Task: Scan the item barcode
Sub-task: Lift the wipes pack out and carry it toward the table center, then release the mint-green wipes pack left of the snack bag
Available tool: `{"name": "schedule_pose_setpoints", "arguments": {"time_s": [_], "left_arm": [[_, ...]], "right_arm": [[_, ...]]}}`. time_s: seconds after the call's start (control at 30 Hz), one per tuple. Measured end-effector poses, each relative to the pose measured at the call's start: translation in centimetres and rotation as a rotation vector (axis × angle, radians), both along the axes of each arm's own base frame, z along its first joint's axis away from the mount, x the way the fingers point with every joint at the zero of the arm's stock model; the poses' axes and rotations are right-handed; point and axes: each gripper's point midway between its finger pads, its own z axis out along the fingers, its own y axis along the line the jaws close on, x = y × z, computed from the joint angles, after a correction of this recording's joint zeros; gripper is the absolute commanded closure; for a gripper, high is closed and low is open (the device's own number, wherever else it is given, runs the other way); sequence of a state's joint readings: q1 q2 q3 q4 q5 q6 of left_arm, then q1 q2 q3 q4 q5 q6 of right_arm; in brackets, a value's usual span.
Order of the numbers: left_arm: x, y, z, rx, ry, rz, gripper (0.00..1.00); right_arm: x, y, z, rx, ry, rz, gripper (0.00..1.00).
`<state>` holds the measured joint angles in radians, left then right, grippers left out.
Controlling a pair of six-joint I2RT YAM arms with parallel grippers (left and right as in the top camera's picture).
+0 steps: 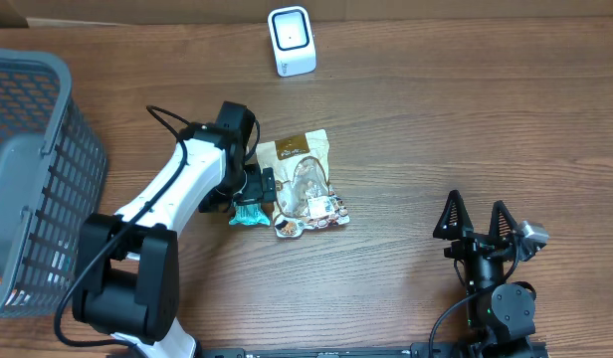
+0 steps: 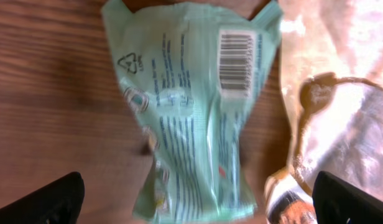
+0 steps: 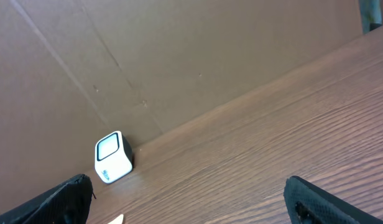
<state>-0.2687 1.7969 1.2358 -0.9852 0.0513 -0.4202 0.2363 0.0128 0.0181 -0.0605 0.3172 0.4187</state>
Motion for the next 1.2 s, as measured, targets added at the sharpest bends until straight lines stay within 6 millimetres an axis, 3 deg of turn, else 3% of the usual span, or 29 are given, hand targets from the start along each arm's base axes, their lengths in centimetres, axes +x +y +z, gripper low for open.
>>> {"name": "schedule_pose_setpoints", "arguments": {"time_s": [0.13,0.33,0.5,0.67,0.8,0.93,1.13,1.2], "left_arm": [[1.4,-0.4,4.7,-0.019,-0.064,-0.005,0.0],[4.6,-2.3,17.5,-0.148,-0.364,-0.063,0.01],[4.2,-2.9,26.5,-0.222,-0.554,-0.11,0.0],[2.9,-1.4,31.5,-0.227,-0.636,-0.116,0.0],[2.6,3.3,34.7,-0.187,-0.705,-0.001,0.0],[2.4,9.7,36.6,-0.117,-0.764,0.178,0.0],[0.5,20.8,36.6,0.047,-0.776,0.567,0.0],[-0.2,23.1,36.3,0.084,-0.766,0.651,0.0]], "right_arm": [[0.0,0.0,0.0,0.0,0.0,0.0,0.0],[0.0,0.0,0.0,0.0,0.0,0.0,0.0],[0.0,0.0,0.0,0.0,0.0,0.0,0.0],[0.0,0.0,0.0,0.0,0.0,0.0,0.0],[0.0,0.0,0.0,0.0,0.0,0.0,0.0],[0.0,0.0,0.0,0.0,0.0,0.0,0.0],[0.0,0.0,0.0,0.0,0.0,0.0,0.0],[0.0,0.0,0.0,0.0,0.0,0.0,0.0]]}}
